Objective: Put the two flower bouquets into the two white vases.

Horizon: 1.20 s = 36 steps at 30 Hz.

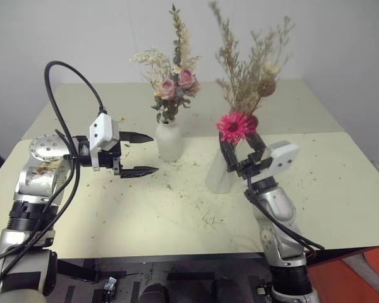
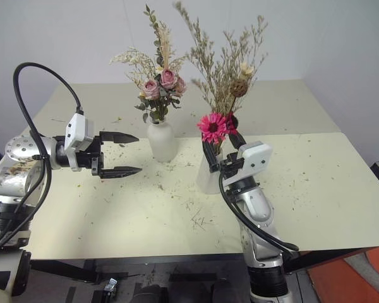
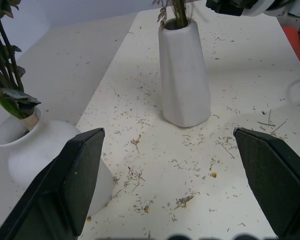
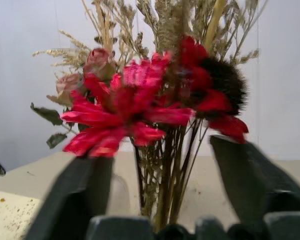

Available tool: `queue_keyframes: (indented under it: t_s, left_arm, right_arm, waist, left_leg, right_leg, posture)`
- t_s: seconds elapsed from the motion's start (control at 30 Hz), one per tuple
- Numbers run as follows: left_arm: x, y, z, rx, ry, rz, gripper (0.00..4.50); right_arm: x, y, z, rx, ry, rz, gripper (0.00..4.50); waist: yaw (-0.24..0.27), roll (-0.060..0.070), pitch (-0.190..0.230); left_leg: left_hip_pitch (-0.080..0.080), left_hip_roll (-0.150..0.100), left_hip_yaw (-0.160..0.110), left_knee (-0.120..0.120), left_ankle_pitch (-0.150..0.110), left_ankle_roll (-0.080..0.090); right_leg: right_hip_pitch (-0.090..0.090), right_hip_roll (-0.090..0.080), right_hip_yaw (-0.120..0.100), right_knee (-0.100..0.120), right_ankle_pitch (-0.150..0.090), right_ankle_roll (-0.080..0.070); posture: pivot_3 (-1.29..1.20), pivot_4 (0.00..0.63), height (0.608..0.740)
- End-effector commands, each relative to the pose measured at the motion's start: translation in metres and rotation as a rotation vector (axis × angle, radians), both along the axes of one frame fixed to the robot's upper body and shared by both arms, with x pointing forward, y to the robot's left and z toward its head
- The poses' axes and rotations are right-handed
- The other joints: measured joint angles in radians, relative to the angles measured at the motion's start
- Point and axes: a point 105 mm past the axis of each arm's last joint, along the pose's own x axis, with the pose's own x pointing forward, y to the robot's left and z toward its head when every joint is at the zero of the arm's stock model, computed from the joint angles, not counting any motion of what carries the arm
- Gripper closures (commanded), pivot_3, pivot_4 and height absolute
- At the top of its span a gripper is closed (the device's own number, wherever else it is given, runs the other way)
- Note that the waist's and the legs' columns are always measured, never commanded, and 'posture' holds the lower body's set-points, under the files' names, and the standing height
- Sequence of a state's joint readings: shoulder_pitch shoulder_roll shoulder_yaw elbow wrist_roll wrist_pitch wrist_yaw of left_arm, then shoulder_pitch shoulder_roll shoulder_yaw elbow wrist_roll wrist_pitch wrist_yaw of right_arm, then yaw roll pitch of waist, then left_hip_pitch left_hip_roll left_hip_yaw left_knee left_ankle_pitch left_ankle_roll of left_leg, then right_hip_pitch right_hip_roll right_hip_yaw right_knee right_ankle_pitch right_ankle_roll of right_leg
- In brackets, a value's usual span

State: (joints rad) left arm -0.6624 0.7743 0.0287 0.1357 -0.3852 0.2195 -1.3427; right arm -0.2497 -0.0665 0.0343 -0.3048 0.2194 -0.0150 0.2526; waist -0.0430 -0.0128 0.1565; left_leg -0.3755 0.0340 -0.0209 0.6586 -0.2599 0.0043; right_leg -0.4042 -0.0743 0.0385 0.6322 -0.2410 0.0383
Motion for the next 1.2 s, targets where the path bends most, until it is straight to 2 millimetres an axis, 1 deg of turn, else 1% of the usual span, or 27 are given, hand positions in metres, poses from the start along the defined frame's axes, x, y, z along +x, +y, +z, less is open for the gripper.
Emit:
queue_keyframes:
  t_s: [0.03, 0.1, 0.23, 0.37, 0.53, 0.63, 0.73, 0.8, 0.93, 1.0, 1.1, 1.2]
  left_arm:
    - [-0.001, 0.0, 0.01, 0.001, -0.048, -0.005, 0.0]
    - [-0.001, 0.0, 0.01, 0.001, -0.047, -0.003, 0.0]
    - [0.0, 0.0, 0.009, 0.002, -0.045, 0.001, 0.0]
    - [0.002, 0.0, 0.009, 0.001, -0.045, 0.001, 0.0]
    - [0.002, 0.0, 0.009, -0.006, -0.047, -0.001, 0.0]
    - [0.001, 0.002, 0.008, -0.007, -0.044, 0.008, 0.0]
    - [-0.002, 0.011, 0.008, -0.009, -0.034, 0.034, 0.0]
    - [-0.008, 0.021, 0.007, 0.002, -0.017, 0.057, 0.0]
    - [-0.019, 0.043, 0.006, 0.025, 0.007, 0.117, 0.0]
    - [-0.024, 0.051, 0.006, 0.035, 0.011, 0.145, 0.0]
    - [-0.029, 0.06, 0.007, 0.049, 0.016, 0.183, 0.0]
    - [-0.032, 0.066, 0.01, 0.053, 0.012, 0.214, 0.0]
  right_arm:
    - [-0.012, 0.0, 0.005, -0.039, -0.042, 0.008, 0.03]
    - [-0.015, -0.002, -0.003, -0.086, -0.013, 0.011, 0.03]
    - [-0.018, -0.015, -0.02, -0.177, 0.047, -0.064, 0.03]
    - [-0.025, -0.022, -0.021, -0.218, 0.063, -0.054, 0.03]
    - [-0.046, -0.033, -0.022, -0.314, 0.077, 0.006, 0.03]
    - [-0.063, -0.045, -0.025, -0.394, 0.101, 0.054, 0.03]
    - [-0.076, -0.064, -0.019, -0.434, 0.114, 0.08, 0.03]
    - [-0.083, -0.086, -0.008, -0.454, 0.132, 0.085, 0.03]
    - [-0.099, -0.124, 0.012, -0.626, 0.16, 0.124, 0.03]
    - [-0.106, -0.139, 0.021, -0.687, 0.182, 0.157, 0.03]
    - [-0.11, -0.155, 0.034, -0.745, 0.2, 0.187, 0.03]
    - [-0.106, -0.169, 0.04, -0.81, 0.254, 0.17, 0.03]
  waist:
    - [0.0, 0.0, 0.0]
    - [0.0, 0.0, 0.0]
    - [0.001, 0.0, 0.0]
    - [0.0, 0.0, 0.0]
    - [0.004, 0.0, 0.0]
    - [0.007, 0.0, 0.0]
    - [0.009, 0.0, 0.0]
    - [0.005, 0.0, 0.0]
    - [0.003, -0.001, 0.0]
    - [0.007, -0.001, 0.0]
    - [0.013, -0.002, 0.001]
    - [0.019, -0.002, 0.001]
  left_leg:
    - [0.0, 0.0, 0.0, 0.0, 0.0, 0.0]
    - [0.0, 0.0, 0.0, 0.0, 0.0, 0.0]
    - [0.0, 0.0, 0.0, 0.0, 0.0, 0.0]
    - [0.001, 0.0, 0.0, 0.0, 0.0, 0.0]
    - [0.001, 0.0, 0.0, 0.0, 0.0, 0.0]
    - [0.001, 0.0, 0.001, 0.0, 0.0, 0.0]
    - [0.002, 0.0, 0.001, 0.0, 0.0, 0.0]
    - [0.003, 0.0, 0.001, 0.0, 0.0, 0.0]
    - [0.005, 0.001, 0.003, 0.0, 0.0, 0.0]
    - [0.006, 0.001, 0.003, 0.0, 0.0, 0.0]
    - [0.008, 0.001, 0.003, 0.0, -0.001, 0.001]
    - [0.011, 0.001, 0.004, 0.0, -0.001, 0.001]
  right_leg:
    - [0.0, 0.0, 0.0, 0.0, 0.0, 0.0]
    - [0.0, 0.0, 0.0, 0.0, 0.0, 0.0]
    - [0.0, 0.0, 0.0, -0.001, 0.0, 0.0]
    - [0.0, 0.0, 0.0, -0.002, 0.0, 0.0]
    - [0.001, 0.0, 0.001, -0.002, 0.0, 0.0]
    - [0.001, 0.0, 0.001, -0.002, 0.0, 0.0]
    - [0.002, 0.0, 0.001, -0.003, 0.0, 0.0]
    - [0.002, 0.0, 0.001, -0.003, 0.0, 0.0]
    - [0.003, 0.001, 0.003, -0.003, -0.001, 0.0]
    - [0.004, 0.001, 0.003, -0.003, -0.001, 0.0]
    - [0.009, 0.001, 0.002, -0.004, -0.001, 0.0]
    - [0.012, 0.0, 0.002, -0.005, -0.001, 0.001]
  posture:
    - [0.0, 0.15, 0.74]
    - [0.0, 0.15, 0.74]
    - [0.0, 0.15, 0.74]
    - [0.0, 0.15, 0.74]
    - [0.0, 0.15, 0.74]
    - [0.0, 0.15, 0.74]
    - [0.0, 0.15, 0.74]
    - [0.0, 0.15, 0.74]
    - [0.0, 0.15, 0.74]
    - [0.0, 0.15, 0.74]
    - [0.0, 0.15, 0.74]
    - [0.0, 0.15, 0.74]
